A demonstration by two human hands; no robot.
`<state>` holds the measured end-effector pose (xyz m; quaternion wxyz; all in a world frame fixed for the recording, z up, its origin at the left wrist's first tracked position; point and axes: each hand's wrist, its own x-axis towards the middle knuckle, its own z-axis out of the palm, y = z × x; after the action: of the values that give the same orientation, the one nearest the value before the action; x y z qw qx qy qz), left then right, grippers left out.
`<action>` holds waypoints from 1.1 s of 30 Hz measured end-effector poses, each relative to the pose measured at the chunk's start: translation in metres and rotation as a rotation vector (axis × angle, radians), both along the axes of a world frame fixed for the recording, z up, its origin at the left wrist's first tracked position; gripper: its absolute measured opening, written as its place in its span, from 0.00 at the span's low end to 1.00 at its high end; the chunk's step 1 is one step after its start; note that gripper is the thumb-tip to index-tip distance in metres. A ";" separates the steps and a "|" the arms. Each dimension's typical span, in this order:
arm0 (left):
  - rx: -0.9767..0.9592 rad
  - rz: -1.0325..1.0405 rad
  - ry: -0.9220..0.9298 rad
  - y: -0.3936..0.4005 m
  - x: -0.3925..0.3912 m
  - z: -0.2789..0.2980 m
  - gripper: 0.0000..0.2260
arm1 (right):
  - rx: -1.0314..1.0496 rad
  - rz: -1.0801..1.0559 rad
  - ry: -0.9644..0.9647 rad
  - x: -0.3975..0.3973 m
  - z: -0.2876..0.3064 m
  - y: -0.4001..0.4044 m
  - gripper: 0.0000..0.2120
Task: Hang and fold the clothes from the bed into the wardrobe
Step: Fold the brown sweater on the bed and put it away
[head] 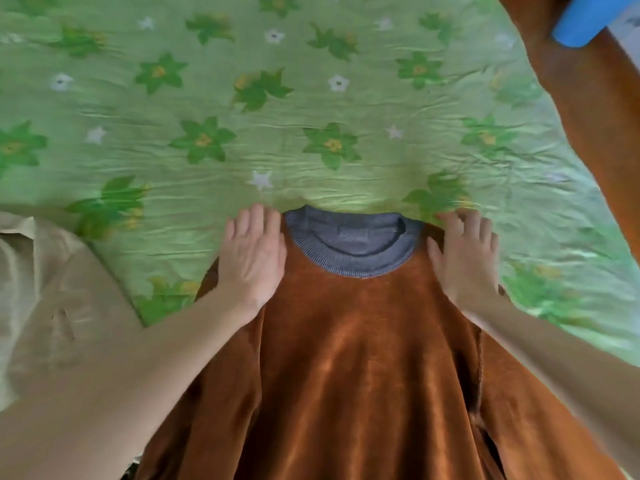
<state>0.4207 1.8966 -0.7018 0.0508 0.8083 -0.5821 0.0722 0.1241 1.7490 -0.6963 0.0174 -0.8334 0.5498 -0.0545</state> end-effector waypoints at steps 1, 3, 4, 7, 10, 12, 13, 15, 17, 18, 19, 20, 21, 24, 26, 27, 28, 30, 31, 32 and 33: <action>-0.014 -0.047 0.037 0.008 -0.015 -0.008 0.18 | -0.066 0.104 -0.081 0.002 -0.006 0.015 0.16; 0.039 -0.106 0.123 0.025 -0.039 -0.023 0.26 | -0.039 0.263 -0.120 0.002 -0.023 0.039 0.19; 0.085 -0.108 0.149 0.032 -0.043 -0.030 0.30 | 0.036 0.250 -0.079 0.000 -0.032 0.045 0.23; 0.184 -0.089 0.157 0.037 -0.035 -0.040 0.37 | 0.216 0.139 0.073 0.000 -0.052 0.045 0.34; 0.240 -0.092 0.159 0.033 -0.030 -0.041 0.39 | 0.264 0.173 0.145 0.000 -0.058 0.036 0.36; 0.260 -0.102 0.171 0.030 -0.030 -0.043 0.39 | 0.302 0.172 0.145 0.000 -0.056 0.032 0.36; 0.264 -0.103 0.170 0.029 -0.030 -0.044 0.40 | 0.313 0.170 0.146 0.001 -0.056 0.031 0.36; 0.269 -0.108 0.157 0.026 -0.030 -0.046 0.40 | 0.347 0.164 0.162 0.001 -0.055 0.028 0.37; 0.263 -0.104 0.129 0.026 -0.030 -0.050 0.40 | 0.366 0.165 0.168 0.002 -0.055 0.027 0.38; 0.255 -0.100 0.119 0.027 -0.031 -0.051 0.40 | 0.373 0.165 0.171 0.002 -0.054 0.026 0.38; 0.246 -0.098 0.112 0.027 -0.031 -0.052 0.40 | 0.383 0.165 0.174 0.003 -0.053 0.025 0.37; 0.246 -0.096 0.098 0.028 -0.032 -0.051 0.40 | 0.391 0.163 0.180 0.004 -0.052 0.025 0.36; 0.253 -0.091 0.079 0.028 -0.034 -0.050 0.40 | 0.396 0.162 0.187 0.005 -0.051 0.024 0.35; 0.290 -0.052 0.020 0.028 -0.045 -0.037 0.39 | 0.483 0.182 0.188 0.006 -0.045 0.014 0.34; 0.309 -0.022 -0.013 0.030 -0.060 -0.027 0.36 | 0.620 0.208 0.094 0.004 -0.025 0.000 0.32; 0.293 -0.027 -0.013 0.032 -0.071 -0.022 0.34 | 0.679 0.200 -0.046 0.000 -0.012 -0.005 0.29; 0.265 -0.051 -0.001 0.036 -0.083 -0.020 0.32 | 0.683 0.154 -0.261 -0.009 -0.001 -0.005 0.24; 0.207 -0.127 0.042 0.040 -0.113 -0.017 0.29 | 0.488 -0.070 -0.693 -0.039 0.016 0.010 0.15; 0.187 -0.170 0.066 0.038 -0.130 -0.016 0.29 | 0.365 -0.210 -0.791 -0.061 0.021 0.024 0.13; 0.176 -0.214 0.086 0.036 -0.148 -0.017 0.28 | 0.281 -0.320 -0.786 -0.086 0.021 0.040 0.12; 0.172 -0.259 0.102 0.032 -0.165 -0.016 0.28 | 0.251 -0.387 -0.711 -0.113 0.020 0.056 0.11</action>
<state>0.2553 1.9289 -0.7183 0.0198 0.7305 -0.6821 -0.0265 0.0114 1.8053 -0.6765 0.2969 -0.6354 0.6582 -0.2734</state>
